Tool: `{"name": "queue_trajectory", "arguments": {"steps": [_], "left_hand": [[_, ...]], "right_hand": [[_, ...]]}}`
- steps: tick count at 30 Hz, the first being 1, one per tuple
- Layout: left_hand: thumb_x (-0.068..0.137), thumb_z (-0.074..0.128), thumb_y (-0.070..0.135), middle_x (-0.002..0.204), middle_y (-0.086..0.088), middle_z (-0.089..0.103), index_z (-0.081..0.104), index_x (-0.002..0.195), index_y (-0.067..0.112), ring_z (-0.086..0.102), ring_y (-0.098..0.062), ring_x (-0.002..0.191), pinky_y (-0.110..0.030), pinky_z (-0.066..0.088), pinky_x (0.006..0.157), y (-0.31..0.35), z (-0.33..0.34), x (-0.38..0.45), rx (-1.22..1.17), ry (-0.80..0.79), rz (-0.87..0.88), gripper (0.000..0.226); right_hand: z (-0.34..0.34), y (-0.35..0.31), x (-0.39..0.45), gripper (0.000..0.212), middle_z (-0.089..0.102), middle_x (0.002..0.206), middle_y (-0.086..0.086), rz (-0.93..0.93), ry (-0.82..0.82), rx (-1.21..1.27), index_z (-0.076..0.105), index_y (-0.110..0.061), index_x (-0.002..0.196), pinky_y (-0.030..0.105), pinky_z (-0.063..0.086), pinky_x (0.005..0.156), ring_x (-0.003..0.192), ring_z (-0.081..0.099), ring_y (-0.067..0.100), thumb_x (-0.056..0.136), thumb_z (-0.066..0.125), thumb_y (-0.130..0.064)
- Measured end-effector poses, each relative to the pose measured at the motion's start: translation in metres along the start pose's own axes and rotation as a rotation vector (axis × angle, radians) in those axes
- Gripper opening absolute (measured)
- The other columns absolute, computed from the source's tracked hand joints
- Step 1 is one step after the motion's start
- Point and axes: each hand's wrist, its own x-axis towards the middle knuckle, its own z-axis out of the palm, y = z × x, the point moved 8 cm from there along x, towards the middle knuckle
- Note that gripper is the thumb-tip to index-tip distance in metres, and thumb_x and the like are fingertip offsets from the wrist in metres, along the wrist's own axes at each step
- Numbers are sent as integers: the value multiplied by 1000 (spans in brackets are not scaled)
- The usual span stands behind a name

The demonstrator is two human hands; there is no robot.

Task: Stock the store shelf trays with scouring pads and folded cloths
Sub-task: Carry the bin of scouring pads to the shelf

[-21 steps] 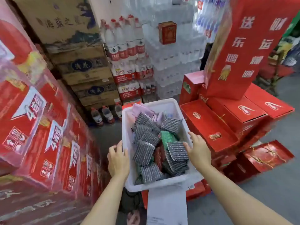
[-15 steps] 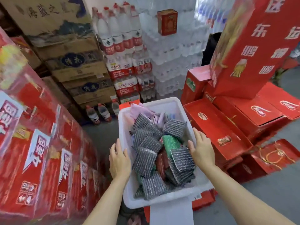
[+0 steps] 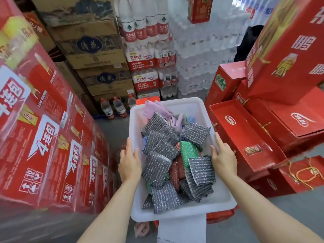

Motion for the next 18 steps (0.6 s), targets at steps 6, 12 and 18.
{"name": "queue_trajectory", "arguments": {"steps": [6,12,18], "left_hand": [[101,40,36,121,-13,52,20,152,37,57,-36,99,-40,42,77,-19,-39,-69,-31,101,-43,54],[101,40,40,137,-13,50,20,151,39,52,-36,119,-49,44,94,-50,-80,-169,-36,214,-110,53],[102,39,37,122,-15,56,24,149,38,57,-39,105,-49,45,87,-85,-116,-286,-63,316,-171,50]], "right_hand": [[-22,-1,-41,52,57,100,3,-91,12,64,27,-38,148,37,45,71,79,54,24,99,42,-41],[-58,2,-114,52,58,106,7,-228,-18,88,26,-37,148,42,49,80,93,58,31,99,44,-35],[-90,12,-194,51,57,126,9,-327,-75,129,30,-37,147,40,45,87,107,57,33,99,44,-33]]}}
